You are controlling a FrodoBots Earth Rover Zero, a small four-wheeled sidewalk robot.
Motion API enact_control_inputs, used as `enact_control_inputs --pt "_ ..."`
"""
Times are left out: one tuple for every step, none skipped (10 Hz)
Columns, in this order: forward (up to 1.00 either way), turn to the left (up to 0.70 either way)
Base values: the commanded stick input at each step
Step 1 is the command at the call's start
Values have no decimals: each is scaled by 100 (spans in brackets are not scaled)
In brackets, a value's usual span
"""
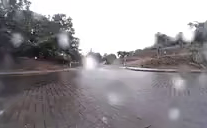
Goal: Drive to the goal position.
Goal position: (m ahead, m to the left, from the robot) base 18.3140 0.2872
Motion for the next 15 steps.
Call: enact_control_inputs --pt "85 0" --pt "85 0" --pt "85 0" --pt "85 0" --pt "85 0" --pt "85 0" --pt "85 0" --pt "85 0" --pt "85 0" --pt "85 0" --pt "85 0" --pt "85 0" --pt "85 0" --pt "85 18" --pt "85 27"
